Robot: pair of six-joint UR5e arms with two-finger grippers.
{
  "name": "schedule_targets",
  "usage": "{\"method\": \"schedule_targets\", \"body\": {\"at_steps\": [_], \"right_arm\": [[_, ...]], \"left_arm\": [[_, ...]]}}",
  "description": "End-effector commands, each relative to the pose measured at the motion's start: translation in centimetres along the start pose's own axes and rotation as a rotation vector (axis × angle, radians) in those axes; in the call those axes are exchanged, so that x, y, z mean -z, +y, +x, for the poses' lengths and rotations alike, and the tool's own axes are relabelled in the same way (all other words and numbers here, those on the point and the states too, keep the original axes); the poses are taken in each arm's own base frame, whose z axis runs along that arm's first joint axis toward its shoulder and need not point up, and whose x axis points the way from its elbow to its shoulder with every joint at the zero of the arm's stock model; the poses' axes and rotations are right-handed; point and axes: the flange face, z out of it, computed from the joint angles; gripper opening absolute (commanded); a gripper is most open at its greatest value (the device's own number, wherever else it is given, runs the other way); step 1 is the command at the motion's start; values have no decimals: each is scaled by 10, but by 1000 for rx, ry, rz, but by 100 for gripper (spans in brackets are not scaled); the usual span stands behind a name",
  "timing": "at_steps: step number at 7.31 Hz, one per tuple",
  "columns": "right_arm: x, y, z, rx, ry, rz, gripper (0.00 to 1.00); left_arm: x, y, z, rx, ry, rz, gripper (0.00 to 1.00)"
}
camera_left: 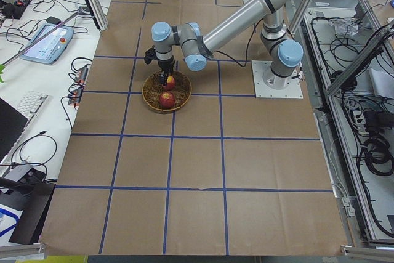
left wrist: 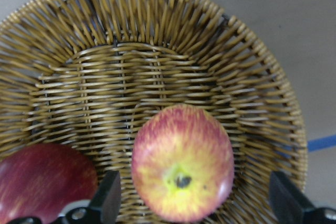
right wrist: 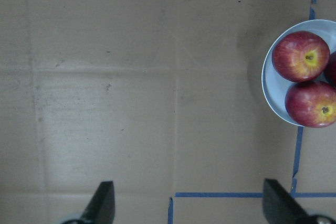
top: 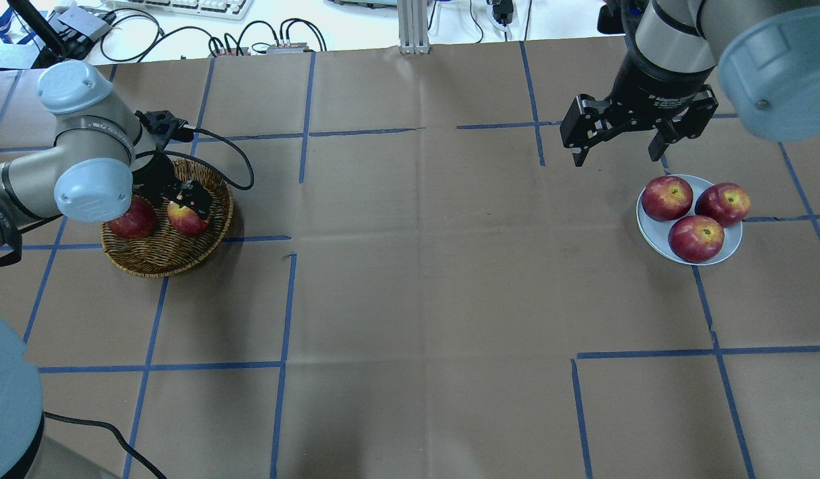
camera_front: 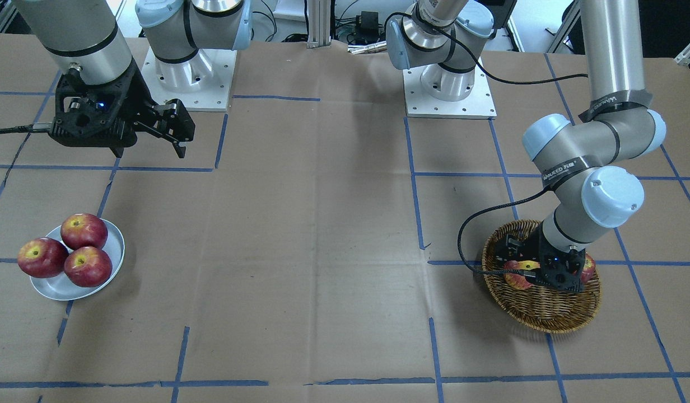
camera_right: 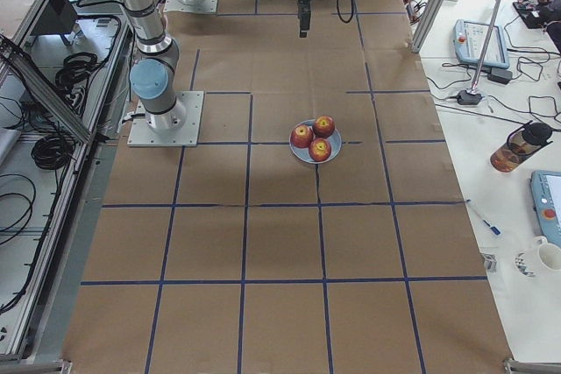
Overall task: Transfer apple from basket to plate
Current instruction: 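Close the left gripper on the yellow-red apple in the basket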
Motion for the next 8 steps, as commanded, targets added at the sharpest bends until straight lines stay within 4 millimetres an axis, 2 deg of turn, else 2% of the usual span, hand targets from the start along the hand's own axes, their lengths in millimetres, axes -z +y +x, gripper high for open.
{"method": "schedule_targets", "body": {"at_steps": [1,2,4,5,8], "right_arm": [[0,0,1,-1,0,0,100],[-1,0,1,-1,0,-1,100],[-1,0,0,0,0,-1,100],[-1,0,0,0,0,-1,100],[-1,0,0,2,0,-1,100]], "left_arm": [[-17,-7,-3,-4,-2,22,98],[-23,-8,-4,-1,-2,22,97],[-25,-7,-5,0,-12,8,78],[-23,-5,-5,0,-13,4,73],[-3,-5,-3,7,-26,21,67]]}}
